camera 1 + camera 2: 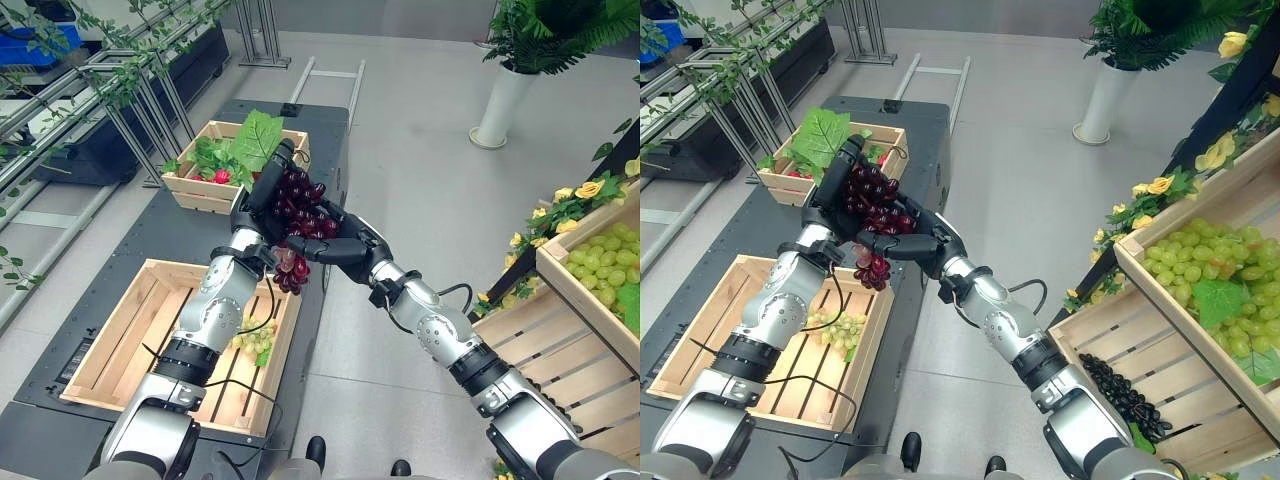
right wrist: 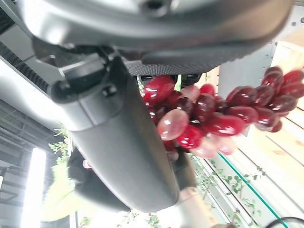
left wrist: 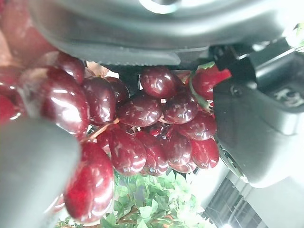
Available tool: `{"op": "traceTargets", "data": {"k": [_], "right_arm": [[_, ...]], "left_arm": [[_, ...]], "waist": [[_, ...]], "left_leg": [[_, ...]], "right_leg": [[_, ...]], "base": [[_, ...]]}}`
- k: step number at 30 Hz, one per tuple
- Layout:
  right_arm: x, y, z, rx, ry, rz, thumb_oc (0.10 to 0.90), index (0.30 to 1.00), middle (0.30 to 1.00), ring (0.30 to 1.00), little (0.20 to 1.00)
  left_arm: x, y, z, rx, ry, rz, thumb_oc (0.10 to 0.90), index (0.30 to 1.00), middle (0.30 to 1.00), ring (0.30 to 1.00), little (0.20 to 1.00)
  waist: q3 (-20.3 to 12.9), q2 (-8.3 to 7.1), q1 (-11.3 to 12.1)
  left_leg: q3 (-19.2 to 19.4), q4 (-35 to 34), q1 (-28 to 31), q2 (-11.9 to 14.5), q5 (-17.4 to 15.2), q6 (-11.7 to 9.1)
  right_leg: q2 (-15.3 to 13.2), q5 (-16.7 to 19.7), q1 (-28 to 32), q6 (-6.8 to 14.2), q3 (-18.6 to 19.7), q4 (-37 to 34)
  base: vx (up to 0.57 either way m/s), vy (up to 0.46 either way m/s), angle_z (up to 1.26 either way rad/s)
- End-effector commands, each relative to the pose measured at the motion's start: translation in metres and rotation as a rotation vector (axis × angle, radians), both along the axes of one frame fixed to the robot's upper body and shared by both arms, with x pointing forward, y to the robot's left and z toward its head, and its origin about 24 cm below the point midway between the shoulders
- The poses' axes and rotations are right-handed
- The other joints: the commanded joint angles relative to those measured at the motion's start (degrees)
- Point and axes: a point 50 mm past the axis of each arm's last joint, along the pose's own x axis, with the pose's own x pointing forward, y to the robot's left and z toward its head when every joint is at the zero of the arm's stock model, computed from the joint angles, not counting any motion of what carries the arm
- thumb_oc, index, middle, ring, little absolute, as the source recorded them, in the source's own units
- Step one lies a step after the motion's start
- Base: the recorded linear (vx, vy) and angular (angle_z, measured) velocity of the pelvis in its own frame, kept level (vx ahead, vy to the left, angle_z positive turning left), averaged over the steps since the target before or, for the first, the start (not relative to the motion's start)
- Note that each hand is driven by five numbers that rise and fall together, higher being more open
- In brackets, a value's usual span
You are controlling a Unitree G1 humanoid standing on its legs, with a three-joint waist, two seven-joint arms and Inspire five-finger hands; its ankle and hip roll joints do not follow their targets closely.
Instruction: Pick up the fruits from the basket on one side to the basket on the other side
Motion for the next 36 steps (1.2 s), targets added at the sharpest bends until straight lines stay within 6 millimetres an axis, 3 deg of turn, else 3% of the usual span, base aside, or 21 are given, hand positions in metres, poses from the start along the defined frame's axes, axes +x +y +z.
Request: {"op": "traceTargets", "data": {"k": [1, 4, 7, 13, 23, 36], "right_arm": [[-0.011, 0.052, 0.021, 0.151, -0.047, 0.174, 0.8, 0.9, 0.9, 0.9, 0.9], [-0.006, 0.044, 0.01, 0.028, -0.084, 0.053, 0.8, 0.9, 0.9, 0.9, 0.9], [0.0, 0.032, 0.012, -0.088, -0.169, -0.111, 0.8, 0.9, 0.9, 0.9, 0.9], [-0.004, 0.012, 0.038, -0.234, -0.435, -0.446, 0.8, 0.9, 0.9, 0.9, 0.9], [-0.018, 0.016, 0.046, -0.003, -0.412, -0.38, 0.8, 0.9, 0.9, 0.9, 0.9], [-0.023, 0.021, 0.061, 0.154, -0.398, -0.287, 0.8, 0.9, 0.9, 0.9, 0.9]], "left_arm": [[0.011, -0.054, 0.109, -0.109, -0.393, -0.163, 0.4, 0.3, 0.3, 0.3, 0.3], [0.009, -0.056, 0.114, -0.092, -0.404, -0.157, 0.4, 0.3, 0.3, 0.3, 0.3], [0.008, -0.053, 0.116, -0.064, -0.413, -0.138, 0.4, 0.3, 0.3, 0.3, 0.3], [0.007, -0.04, 0.112, -0.042, -0.418, -0.084, 0.4, 0.3, 0.3, 0.3, 0.3], [0.009, -0.038, 0.111, -0.065, -0.408, -0.082, 0.4, 0.3, 0.3, 0.3, 0.3], [0.013, -0.034, 0.105, -0.081, -0.388, -0.063, 0.4, 0.3, 0.3, 0.3, 0.3]], "waist": [[-10.5, 1.89, 0.8], [-10.3, 1.94, 0.7], [-10.0, 2.06, 0.5], [-9.2, 2.94, -0.5], [-8.9, 3.82, -1.0], [-9.0, 3.82, -1.1]], "left_leg": [[-1.8, 0.1, 0.4, -4.5, -6.4, 0.5], [-1.6, 0.1, 0.3, -4.4, -6.4, 0.4], [-1.5, 0.1, 0.3, -4.4, -6.4, 0.4], [-1.3, 0.1, 0.3, -4.5, -6.5, 0.7], [-1.1, 0.1, 0.6, -4.6, -6.6, 0.6], [-1.3, 0.1, 0.6, -4.7, -6.5, 0.7]], "right_leg": [[2.3, -0.8, -1.5, -3.5, -2.4, 0.1], [2.2, -0.7, -1.6, -3.5, -2.4, 0.1], [2.3, -0.6, -1.6, -3.5, -2.1, 0.1], [2.4, -0.4, -2.0, -3.4, -0.8, 0.1], [2.4, -0.5, -1.9, -3.2, -0.3, 0.1], [2.3, -0.5, -2.0, -3.3, -0.4, 0.1]], "base": [[0.0, 0.0, 0.0], [0.0, 0.0, 0.0], [0.0, 0.0, 0.0], [0.0, 0.013, -0.03], [0.0, 0.006, -0.02], [0.0, 0.0, 0.0]]}}
